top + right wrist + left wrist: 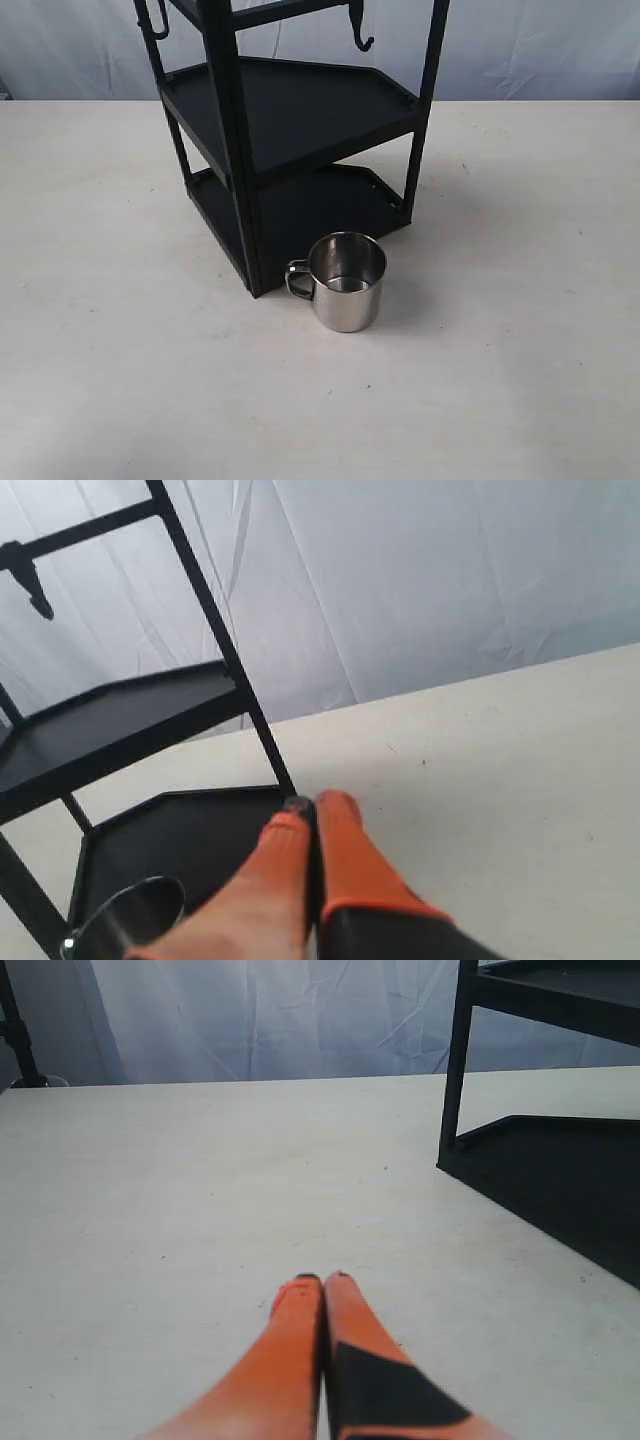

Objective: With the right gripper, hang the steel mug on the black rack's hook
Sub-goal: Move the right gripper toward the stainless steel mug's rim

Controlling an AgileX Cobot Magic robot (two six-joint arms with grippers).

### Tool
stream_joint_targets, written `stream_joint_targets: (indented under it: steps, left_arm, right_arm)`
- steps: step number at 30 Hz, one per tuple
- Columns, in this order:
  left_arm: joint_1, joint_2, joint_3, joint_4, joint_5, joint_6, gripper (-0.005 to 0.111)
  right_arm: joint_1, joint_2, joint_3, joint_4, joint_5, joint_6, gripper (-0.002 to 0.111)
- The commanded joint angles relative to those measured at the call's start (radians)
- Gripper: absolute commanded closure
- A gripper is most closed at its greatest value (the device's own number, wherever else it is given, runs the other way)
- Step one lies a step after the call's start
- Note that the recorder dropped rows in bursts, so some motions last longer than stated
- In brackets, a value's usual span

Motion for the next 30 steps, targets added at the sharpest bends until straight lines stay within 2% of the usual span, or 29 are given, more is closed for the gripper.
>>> stream_joint_targets:
  steps: [1, 3, 6, 11, 13, 16, 20, 25, 30]
  left_arm:
    - [-0.006, 0.004, -0.002, 0.0, -0.013, -0.004, 0.107]
    - [-0.006, 0.004, -0.002, 0.0, -0.013, -0.004, 0.107]
    - [-0.006, 0.004, -0.002, 0.0, -0.013, -0.004, 0.107]
    - [-0.006, 0.004, -0.002, 0.0, -0.013, -0.004, 0.107]
    - [-0.006, 0.004, -0.002, 0.0, -0.013, -0.004, 0.107]
    - [-0.006, 0.004, -0.002, 0.0, -0.013, -0.004, 0.107]
    - [-0.006, 0.004, -0.002, 0.0, -0.013, -0.004, 0.107]
    - [-0.006, 0.004, -0.002, 0.0, -0.013, -0.004, 0.107]
    - [-0.006, 0.004, -0.002, 0.0, -0.013, -0.004, 0.107]
  right_arm:
    - [-0.005, -0.004, 0.002, 0.172, -0.107, 0.103, 0.108]
    - [-0.005, -0.004, 0.002, 0.339, -0.103, 0.232, 0.108]
    - [-0.003, -0.004, 0.002, 0.344, -0.055, 0.244, 0.109]
    - [-0.003, 0.034, -0.167, 0.256, 0.112, 0.179, 0.109]
    - [-0.005, 0.112, -0.287, 0.154, 0.249, 0.162, 0.109]
    - [-0.005, 0.3, -0.482, -0.01, 0.477, 0.143, 0.109]
    - [-0.005, 0.575, -0.695, -0.045, 0.706, -0.005, 0.109]
    - [0.01, 0.899, -0.848, 0.107, 0.753, -0.187, 0.109]
    - [0.085, 1.158, -0.929, 0.236, 0.723, -0.342, 0.109]
